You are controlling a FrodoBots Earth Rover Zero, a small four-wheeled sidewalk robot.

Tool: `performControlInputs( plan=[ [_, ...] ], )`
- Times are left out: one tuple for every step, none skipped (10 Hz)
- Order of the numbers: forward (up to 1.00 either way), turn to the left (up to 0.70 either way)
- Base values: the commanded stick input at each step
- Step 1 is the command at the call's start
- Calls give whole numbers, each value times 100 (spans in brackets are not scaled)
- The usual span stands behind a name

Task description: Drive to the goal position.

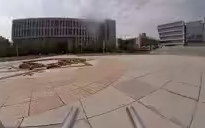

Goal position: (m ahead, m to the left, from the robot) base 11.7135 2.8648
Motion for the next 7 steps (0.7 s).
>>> performControlInputs(
  plan=[
    [100,2],
    [100,2],
    [100,2],
    [100,2],
    [100,2],
    [100,2],
    [100,2]
  ],
)
